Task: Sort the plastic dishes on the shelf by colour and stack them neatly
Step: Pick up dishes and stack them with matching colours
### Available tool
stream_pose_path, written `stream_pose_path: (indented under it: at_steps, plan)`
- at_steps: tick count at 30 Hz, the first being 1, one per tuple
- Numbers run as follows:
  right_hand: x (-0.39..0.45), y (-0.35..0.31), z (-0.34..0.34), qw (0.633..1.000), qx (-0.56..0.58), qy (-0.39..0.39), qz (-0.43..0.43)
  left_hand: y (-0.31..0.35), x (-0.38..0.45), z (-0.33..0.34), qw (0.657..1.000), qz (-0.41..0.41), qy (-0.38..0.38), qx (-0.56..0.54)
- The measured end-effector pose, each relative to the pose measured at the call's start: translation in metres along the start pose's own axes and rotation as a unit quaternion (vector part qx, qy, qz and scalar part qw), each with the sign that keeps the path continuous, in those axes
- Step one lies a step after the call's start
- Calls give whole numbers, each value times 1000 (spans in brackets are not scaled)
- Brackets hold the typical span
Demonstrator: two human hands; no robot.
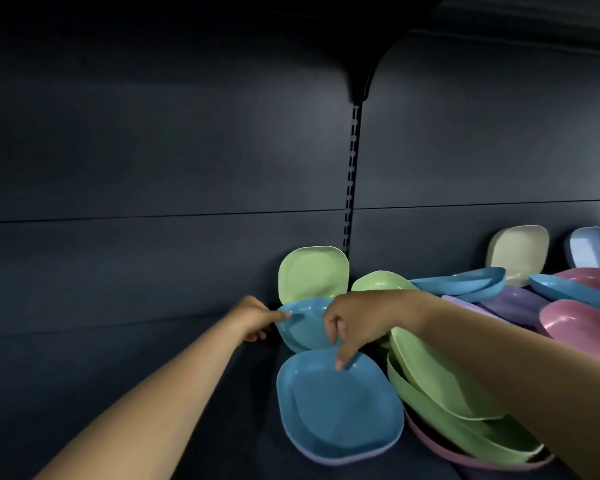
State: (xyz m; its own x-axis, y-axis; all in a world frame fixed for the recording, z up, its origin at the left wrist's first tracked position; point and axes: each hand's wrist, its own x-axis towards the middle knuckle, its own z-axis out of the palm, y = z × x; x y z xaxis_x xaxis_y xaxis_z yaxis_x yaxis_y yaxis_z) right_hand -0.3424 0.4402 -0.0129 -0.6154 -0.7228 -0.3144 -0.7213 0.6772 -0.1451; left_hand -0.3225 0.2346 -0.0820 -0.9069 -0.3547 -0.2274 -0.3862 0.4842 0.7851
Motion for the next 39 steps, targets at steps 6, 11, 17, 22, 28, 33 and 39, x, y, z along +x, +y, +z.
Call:
stream_pose_path:
  at_steps: [6,11,17,22,28,33,39]
  plan:
    - [22,5,5,997,-57,-38,-34,3,9,0,998,-29,16,55]
    - [32,10,8,995,-65,-40,-62,-9,8,-10,999,-43,20,-9]
    - [38,14,7,995,-44,-37,-76,-23,8,-20,995,-55,41,-71]
    - [38,18,6,996,-28,-33,-82,-24,9,-22,993,-65,53,-84]
    - [37,20,3,996,3,4,-94,-25,4,-27,989,-62,78,-108]
    - [29,17,-4,993,27,61,-100,-32,-8,-37,984,-67,93,-138]
    - [20,11,-17,985,79,120,-94,-40,-32,-53,961,-61,136,-233]
